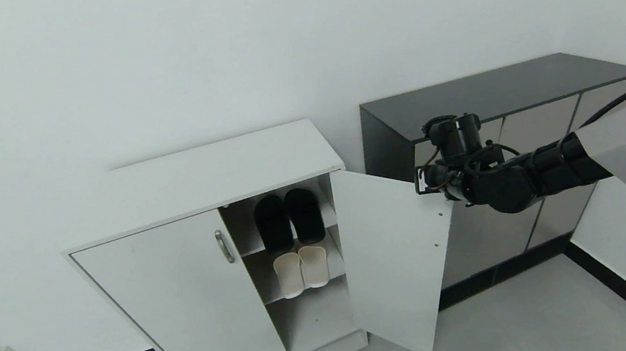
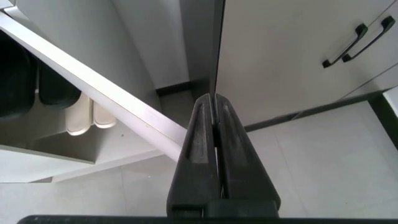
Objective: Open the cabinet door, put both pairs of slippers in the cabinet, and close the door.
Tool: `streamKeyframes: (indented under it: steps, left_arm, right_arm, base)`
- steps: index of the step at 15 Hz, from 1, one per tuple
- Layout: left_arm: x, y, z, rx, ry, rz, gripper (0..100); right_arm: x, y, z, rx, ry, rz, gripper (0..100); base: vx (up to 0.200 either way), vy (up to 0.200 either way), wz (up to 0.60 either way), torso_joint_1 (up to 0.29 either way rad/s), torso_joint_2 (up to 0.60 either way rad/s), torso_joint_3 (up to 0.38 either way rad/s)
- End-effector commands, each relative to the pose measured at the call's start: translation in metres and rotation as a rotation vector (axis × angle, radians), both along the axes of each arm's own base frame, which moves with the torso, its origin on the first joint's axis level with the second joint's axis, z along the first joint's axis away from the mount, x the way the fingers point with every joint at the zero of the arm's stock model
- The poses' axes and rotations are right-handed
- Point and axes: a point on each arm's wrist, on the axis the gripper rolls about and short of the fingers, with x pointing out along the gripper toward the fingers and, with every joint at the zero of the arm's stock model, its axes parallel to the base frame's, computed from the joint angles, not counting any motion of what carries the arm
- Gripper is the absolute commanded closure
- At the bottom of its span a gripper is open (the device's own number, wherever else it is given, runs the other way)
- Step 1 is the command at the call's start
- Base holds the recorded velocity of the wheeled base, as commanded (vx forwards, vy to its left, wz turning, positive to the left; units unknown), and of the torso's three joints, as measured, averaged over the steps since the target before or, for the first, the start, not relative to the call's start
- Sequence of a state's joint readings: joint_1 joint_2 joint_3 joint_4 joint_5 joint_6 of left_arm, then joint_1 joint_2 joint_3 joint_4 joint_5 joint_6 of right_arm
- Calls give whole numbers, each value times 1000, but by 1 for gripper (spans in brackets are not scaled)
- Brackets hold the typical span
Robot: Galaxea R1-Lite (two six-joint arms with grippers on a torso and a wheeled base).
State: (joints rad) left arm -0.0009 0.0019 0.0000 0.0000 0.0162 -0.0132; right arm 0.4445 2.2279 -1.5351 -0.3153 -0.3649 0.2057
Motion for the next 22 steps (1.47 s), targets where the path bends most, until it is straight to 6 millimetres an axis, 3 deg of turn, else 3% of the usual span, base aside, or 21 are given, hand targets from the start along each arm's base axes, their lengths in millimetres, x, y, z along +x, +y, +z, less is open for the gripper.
streamKeyframes:
  steps: [1,10,14,15,17,19,22]
  left_arm:
    - [0,0,0,-1,0,2,100]
    - [0,0,0,-1,0,0,100]
    - [0,0,0,-1,0,0,100]
    - [0,0,0,-1,0,0,100]
    - [0,0,0,-1,0,0,100]
    - [0,0,0,-1,0,0,100]
    - [0,0,0,-1,0,0,100]
  right_arm:
    - [1,1,-3,-3,5,0,100]
    - [-8,2,-7,-14,30,11,100]
    - [-53,21,8,4,44,86,100]
    - [-82,32,16,5,51,147,100]
    - [-109,43,24,10,46,209,100]
    - [-123,47,32,18,22,241,100]
    - [-129,49,27,15,13,259,100]
  base:
    - [0,0,0,0,0,0]
    - [0,0,0,0,0,0]
    - [0,0,0,0,0,0]
    - [0,0,0,0,0,0]
    - [0,0,0,0,0,0]
    - [0,0,0,0,0,0]
    - [0,0,0,0,0,0]
